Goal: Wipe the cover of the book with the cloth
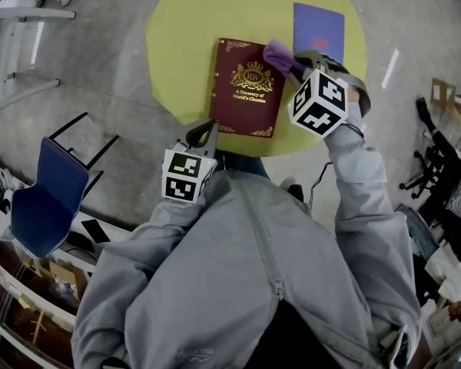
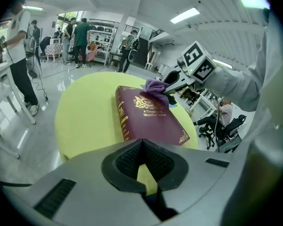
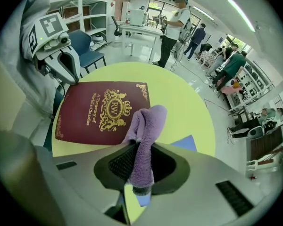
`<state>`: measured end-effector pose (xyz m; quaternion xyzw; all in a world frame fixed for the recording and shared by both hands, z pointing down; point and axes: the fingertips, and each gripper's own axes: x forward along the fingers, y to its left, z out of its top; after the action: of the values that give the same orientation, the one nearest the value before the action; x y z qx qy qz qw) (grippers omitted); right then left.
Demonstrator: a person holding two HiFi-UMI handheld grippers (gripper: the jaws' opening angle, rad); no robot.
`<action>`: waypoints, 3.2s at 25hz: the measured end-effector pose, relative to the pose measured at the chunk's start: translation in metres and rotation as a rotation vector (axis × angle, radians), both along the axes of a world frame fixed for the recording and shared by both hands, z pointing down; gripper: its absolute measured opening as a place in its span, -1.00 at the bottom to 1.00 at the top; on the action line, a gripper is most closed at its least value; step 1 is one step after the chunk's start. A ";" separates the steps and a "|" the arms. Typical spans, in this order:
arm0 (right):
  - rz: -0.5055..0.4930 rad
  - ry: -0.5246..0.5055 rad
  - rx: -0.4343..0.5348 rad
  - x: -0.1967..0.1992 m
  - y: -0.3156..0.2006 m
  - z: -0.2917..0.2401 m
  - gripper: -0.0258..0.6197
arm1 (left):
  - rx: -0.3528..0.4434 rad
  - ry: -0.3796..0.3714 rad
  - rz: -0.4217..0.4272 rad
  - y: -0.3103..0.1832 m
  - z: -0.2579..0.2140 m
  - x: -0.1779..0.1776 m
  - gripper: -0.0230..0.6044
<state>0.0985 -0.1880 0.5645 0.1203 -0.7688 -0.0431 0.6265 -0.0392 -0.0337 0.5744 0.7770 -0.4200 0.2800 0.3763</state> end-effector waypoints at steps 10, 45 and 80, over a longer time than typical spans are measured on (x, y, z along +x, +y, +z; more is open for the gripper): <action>0.126 0.054 -0.005 0.048 0.011 -0.003 -0.65 | -0.003 0.000 0.023 0.001 0.001 0.000 -0.87; -0.090 -0.296 -0.039 -0.137 0.062 -0.077 -0.65 | -0.003 0.015 0.011 0.001 0.000 -0.003 -0.87; -0.027 -0.146 -0.077 -0.065 0.076 -0.001 -0.65 | 0.018 -0.010 0.033 0.004 -0.001 -0.003 -0.87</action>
<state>0.0340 -0.1122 0.5635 0.0887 -0.8151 -0.0128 0.5723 -0.0418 -0.0292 0.5735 0.7857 -0.4114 0.2861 0.3627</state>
